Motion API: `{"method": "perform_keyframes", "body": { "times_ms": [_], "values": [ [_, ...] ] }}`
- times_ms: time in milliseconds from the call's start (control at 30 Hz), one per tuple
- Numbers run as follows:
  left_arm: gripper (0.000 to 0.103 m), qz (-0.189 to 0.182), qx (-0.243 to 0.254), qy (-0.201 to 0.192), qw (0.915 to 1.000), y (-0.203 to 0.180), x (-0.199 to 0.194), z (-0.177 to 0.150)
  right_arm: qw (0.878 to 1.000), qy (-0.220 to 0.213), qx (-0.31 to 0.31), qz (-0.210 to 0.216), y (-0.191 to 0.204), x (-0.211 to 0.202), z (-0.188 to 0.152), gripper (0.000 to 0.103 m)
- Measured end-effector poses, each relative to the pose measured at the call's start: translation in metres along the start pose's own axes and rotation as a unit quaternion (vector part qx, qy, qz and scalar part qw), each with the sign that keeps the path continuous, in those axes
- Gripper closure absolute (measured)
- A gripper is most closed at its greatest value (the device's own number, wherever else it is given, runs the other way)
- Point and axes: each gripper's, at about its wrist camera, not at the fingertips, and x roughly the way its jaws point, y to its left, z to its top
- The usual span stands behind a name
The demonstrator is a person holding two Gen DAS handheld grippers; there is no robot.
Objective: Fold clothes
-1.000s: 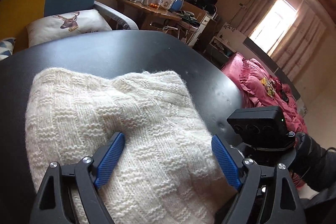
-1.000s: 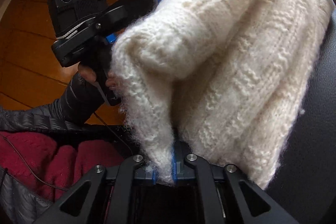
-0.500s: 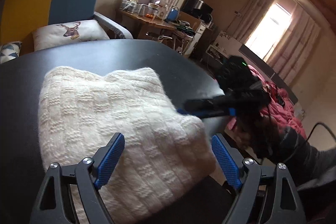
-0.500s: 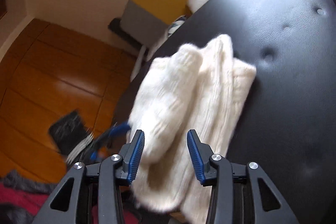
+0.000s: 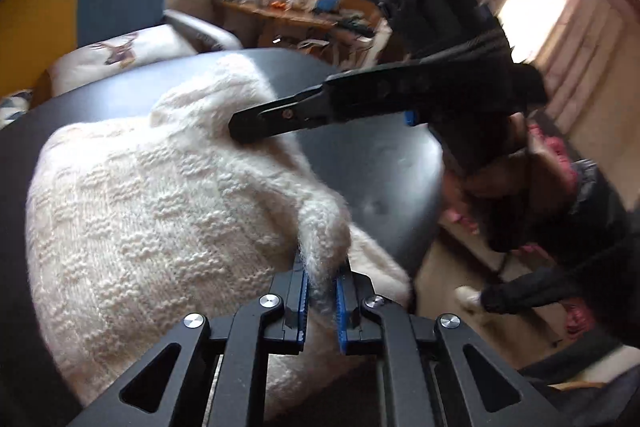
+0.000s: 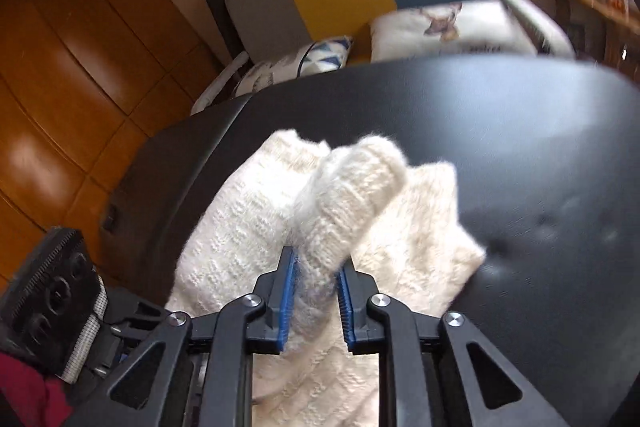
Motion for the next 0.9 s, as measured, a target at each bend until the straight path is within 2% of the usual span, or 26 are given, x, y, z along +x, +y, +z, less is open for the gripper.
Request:
{"method": "perform_keyframes", "body": {
  "times_ms": [67,100,133,233,333,433,500,633,700,833,867,900],
  "values": [
    [0.092,-0.039,-0.010,-0.007,0.9992,0.001,0.004,0.005,0.999,0.016,0.019,-0.038,-0.025,0.012,-0.009,0.084],
    [0.092,-0.052,-0.017,-0.003,0.9985,0.003,0.012,0.008,0.998,0.019,0.034,-0.041,-0.039,0.016,-0.016,0.084],
    [0.091,-0.061,-0.026,0.002,0.9978,0.005,0.021,0.010,0.998,0.017,0.054,-0.023,-0.054,0.020,-0.026,0.084],
    [0.090,-0.052,-0.044,0.030,0.9972,0.010,0.053,0.011,0.992,-0.004,0.124,0.034,-0.088,0.021,-0.034,0.085],
    [0.089,-0.043,-0.019,0.036,0.9983,0.001,0.066,0.008,0.984,-0.014,0.165,0.071,-0.102,0.023,-0.042,0.085],
    [0.086,-0.031,0.035,0.038,0.9982,-0.012,0.064,-0.002,0.972,-0.018,0.208,0.111,-0.114,0.027,-0.046,0.085],
    [0.086,-0.033,0.056,0.042,0.9970,-0.012,0.060,-0.005,0.969,-0.022,0.216,0.120,-0.116,0.025,-0.047,0.085],
    [0.085,-0.061,0.017,0.053,0.9966,0.008,0.046,-0.002,0.971,-0.035,0.208,0.116,-0.110,0.008,-0.047,0.076],
    [0.077,-0.061,0.004,0.044,0.9972,0.011,0.033,-0.005,0.974,-0.042,0.195,0.110,-0.103,-0.007,-0.048,0.074],
    [0.044,-0.052,-0.012,0.018,0.9984,0.014,0.005,-0.012,0.980,-0.062,0.157,0.110,-0.084,-0.045,-0.056,0.073],
    [0.039,-0.050,-0.016,0.012,0.9986,0.014,-0.002,-0.014,0.981,-0.064,0.146,0.109,-0.078,-0.053,-0.057,0.073],
    [0.039,-0.047,-0.020,0.005,0.9987,0.015,-0.009,-0.015,0.982,-0.065,0.136,0.112,-0.071,-0.059,-0.057,0.073]
  ]
}}
